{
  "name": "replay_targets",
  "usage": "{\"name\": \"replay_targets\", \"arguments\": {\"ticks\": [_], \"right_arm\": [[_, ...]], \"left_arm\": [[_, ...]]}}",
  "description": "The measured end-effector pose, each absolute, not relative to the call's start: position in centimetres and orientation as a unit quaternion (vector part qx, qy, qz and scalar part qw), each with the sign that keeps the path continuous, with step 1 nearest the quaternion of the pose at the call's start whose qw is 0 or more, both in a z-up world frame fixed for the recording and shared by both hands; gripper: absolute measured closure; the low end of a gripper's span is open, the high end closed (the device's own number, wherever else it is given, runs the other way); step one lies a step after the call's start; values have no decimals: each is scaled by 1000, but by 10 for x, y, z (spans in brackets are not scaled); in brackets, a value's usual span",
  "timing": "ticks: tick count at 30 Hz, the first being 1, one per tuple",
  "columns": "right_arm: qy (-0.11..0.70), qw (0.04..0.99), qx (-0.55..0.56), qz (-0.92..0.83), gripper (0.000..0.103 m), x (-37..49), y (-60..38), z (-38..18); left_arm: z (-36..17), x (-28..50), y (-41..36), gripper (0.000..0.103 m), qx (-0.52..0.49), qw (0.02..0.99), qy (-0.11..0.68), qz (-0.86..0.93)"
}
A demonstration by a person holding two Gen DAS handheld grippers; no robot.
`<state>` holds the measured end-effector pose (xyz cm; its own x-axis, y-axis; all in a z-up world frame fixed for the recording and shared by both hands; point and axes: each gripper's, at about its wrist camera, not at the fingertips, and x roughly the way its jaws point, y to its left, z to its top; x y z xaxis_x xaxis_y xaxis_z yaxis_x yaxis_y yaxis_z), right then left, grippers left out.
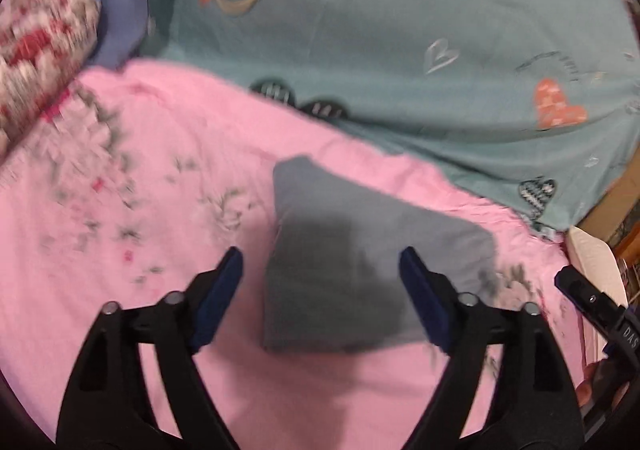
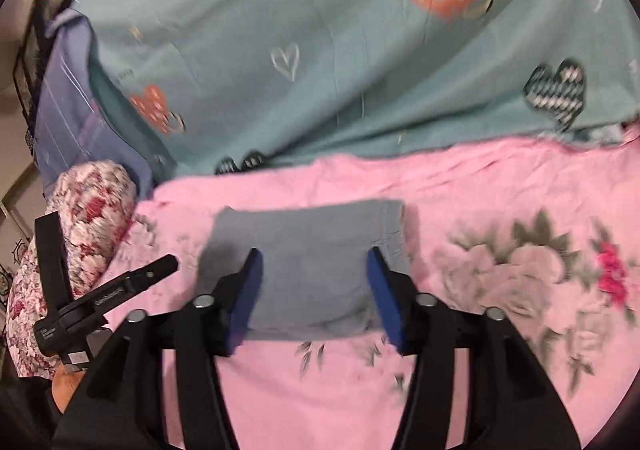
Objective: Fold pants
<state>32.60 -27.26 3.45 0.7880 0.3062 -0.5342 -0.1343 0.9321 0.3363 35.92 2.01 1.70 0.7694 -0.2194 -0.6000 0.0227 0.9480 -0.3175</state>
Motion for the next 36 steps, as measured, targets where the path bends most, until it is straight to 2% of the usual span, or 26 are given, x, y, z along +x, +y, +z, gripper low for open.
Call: {"name": "replay_targets", "arguments": {"ticks": [1, 2, 4, 8, 15, 23, 29, 36], "right_arm": [[294, 939, 144, 107, 25, 304, -276, 44], [285, 943, 144, 97, 15, 279, -277, 54], [269, 950, 126, 92, 1, 221, -274, 69], [246, 966, 51, 67, 1, 120, -252, 78], [232, 968, 88, 44, 1, -3, -251, 45], [242, 968, 67, 4, 1, -52, -240, 28], [239, 969, 59, -8, 1, -56, -240, 29], [241, 969, 56, -6, 1, -52, -240, 25]], "left_arm": [[30, 336, 18, 7, -131, 936, 319, -72], [40, 316, 15, 6, -115, 940, 312, -80], [59, 261, 5, 2, -80, 945, 299, -105], [66, 166, -5, 2, -37, 939, 316, -130], [45, 49, 3, 2, -28, 943, 317, -100], [30, 14, 11, 2, -11, 940, 332, -77], [39, 9, 14, 2, 0, 951, 307, -32], [36, 13, 7, 2, 13, 948, 317, -42]]}}
